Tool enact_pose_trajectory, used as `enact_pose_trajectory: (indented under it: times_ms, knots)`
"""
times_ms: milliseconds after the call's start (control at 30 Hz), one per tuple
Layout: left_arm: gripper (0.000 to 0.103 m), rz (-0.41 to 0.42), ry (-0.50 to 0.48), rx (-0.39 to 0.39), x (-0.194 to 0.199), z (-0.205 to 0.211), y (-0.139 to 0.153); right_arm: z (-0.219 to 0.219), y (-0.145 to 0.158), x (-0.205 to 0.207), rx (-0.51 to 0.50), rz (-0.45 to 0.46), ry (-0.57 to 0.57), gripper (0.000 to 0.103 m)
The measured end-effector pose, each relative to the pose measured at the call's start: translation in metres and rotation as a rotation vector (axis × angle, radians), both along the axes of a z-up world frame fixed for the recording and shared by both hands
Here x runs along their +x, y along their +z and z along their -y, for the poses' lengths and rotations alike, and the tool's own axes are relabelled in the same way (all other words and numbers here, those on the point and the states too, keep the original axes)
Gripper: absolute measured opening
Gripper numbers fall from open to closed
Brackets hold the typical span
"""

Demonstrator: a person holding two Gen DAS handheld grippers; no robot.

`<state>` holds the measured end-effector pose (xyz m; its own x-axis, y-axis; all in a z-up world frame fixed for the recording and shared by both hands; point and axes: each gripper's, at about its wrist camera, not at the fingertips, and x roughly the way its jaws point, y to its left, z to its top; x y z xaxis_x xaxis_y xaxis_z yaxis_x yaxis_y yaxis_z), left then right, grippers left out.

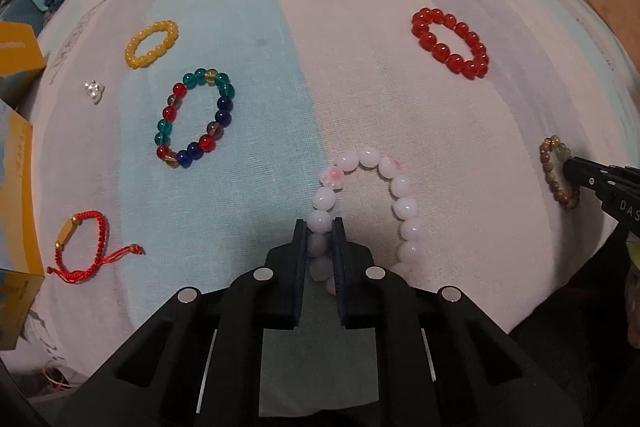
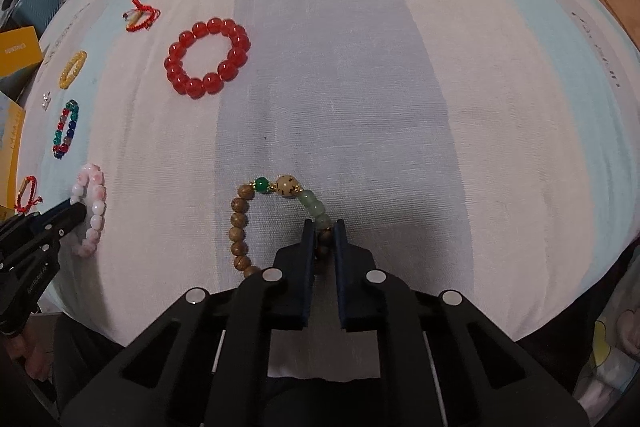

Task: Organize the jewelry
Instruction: 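Grasp the pink-white bead bracelet with the left tool while the right tool grasps the brown wooden bracelet, then carry both bracelets into the white box and open both tools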

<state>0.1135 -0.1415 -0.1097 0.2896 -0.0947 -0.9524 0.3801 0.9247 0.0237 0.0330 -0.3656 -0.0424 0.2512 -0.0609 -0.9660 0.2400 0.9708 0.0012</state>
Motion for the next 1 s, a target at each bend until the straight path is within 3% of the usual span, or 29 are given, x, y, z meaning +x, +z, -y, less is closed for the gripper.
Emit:
enact_pose_trajectory:
  times_ms: [400,1000]
  knots:
    - [0.011,0.011,-0.004,-0.039,-0.006,-0.017,0.026,-0.012,0.037,-0.006,-0.029,0.087,-0.001,0.008]
    - [0.011,0.105,-0.001,-0.107,-0.012,-0.019,0.106,-0.03,0.098,-0.003,-0.031,0.209,0.026,0.007]
